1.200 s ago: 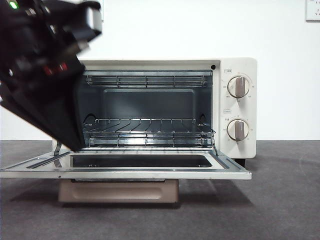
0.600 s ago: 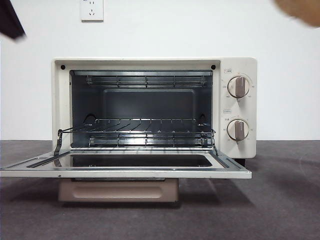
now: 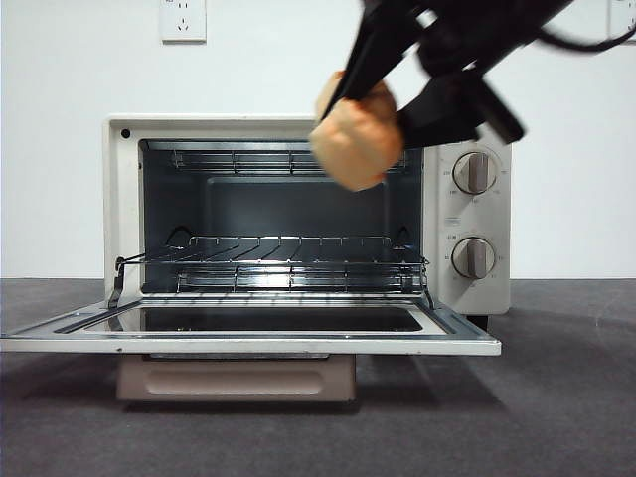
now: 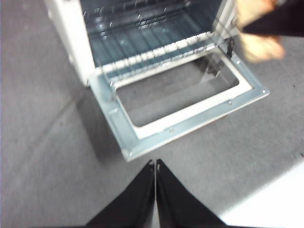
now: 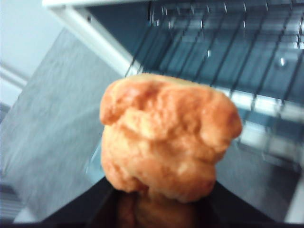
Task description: The left arm flap open the oven, the right arm pick bread and place it into oven, the left arm flap close the oven
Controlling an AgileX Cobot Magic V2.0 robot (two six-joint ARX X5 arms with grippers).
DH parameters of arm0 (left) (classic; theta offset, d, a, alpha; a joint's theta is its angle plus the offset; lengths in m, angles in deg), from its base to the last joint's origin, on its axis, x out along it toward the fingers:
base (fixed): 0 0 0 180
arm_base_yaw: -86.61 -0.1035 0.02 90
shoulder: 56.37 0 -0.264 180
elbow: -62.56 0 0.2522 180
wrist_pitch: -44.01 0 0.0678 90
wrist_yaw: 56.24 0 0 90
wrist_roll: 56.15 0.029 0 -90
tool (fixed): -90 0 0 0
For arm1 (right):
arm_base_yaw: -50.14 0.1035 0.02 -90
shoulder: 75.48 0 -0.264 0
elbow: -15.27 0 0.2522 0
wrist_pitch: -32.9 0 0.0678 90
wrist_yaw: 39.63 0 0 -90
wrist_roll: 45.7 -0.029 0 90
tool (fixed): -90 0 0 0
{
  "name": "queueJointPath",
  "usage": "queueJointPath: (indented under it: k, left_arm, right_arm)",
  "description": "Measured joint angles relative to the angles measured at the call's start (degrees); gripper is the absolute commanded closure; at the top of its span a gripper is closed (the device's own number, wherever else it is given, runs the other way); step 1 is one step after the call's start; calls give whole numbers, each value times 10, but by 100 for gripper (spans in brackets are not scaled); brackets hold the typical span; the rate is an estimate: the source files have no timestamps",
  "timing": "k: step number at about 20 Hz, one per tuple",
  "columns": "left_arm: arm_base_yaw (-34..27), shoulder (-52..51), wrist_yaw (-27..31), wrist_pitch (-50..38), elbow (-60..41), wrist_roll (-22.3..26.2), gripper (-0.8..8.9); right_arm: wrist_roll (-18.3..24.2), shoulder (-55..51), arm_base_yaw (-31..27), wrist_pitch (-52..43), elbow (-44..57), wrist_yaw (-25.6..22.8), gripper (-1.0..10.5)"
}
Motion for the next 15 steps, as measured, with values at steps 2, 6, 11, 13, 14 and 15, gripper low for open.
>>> queueJointPath:
  k: [2,6,11,13,14,15]
  left_arm:
    - [0,-12,0,5,0,-12,806]
    - [0,-20,0,4,0,-21,806]
    - [0,-20,0,-7,0,-22,806]
    - [0,-20,0,-14,0,-22,806]
    - [0,-20,0,-18,0,-21,806]
    - [0,-20,0,-22,0,-21,806]
  right_arm:
    - [-10,34,2,-48,0,-11,785]
    - [-30,95,2,-113,0,-25,785]
    - [-55,148,1,-164,-3,-40,785]
    - [-57,162,1,-161,-22,-60,785]
    - [-59,169,1,-159,-35,-71,785]
    - [-60,175,-2,-159,-44,-75,785]
